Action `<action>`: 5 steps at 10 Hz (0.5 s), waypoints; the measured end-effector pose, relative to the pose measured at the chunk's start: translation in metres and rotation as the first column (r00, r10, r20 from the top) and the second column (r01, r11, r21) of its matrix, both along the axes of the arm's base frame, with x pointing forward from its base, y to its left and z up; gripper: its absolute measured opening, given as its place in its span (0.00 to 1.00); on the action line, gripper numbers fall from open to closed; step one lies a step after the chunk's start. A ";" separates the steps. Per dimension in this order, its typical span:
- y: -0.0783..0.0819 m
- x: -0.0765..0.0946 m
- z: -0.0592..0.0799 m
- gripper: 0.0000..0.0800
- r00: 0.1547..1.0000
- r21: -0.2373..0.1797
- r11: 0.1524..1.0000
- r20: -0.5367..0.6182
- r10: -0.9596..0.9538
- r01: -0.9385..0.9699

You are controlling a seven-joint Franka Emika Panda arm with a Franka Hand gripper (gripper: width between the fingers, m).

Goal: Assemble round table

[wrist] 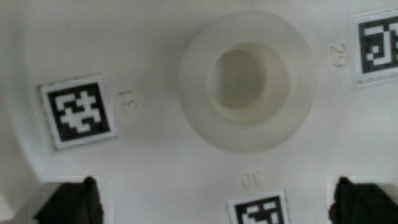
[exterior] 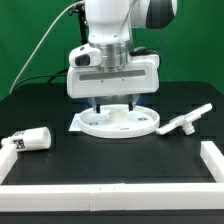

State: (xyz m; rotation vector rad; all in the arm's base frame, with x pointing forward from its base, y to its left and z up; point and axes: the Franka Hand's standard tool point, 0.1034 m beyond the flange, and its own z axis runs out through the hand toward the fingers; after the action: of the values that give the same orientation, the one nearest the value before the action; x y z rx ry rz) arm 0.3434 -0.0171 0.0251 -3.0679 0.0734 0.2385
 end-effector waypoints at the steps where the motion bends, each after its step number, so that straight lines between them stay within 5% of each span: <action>1: 0.000 -0.007 -0.007 0.81 1.000 -0.004 1.000 -0.020 -0.007 0.007; 5: 0.006 -0.017 -0.018 0.81 0.998 -0.015 1.000 -0.053 -0.016 0.015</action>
Offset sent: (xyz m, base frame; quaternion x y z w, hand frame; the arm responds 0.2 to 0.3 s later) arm -0.0107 0.0102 -0.0132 0.0003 -0.0118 0.0323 0.9994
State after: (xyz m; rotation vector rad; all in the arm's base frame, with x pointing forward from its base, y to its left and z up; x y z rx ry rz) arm 0.3264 -0.0109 0.0069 -3.0748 0.1023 0.3198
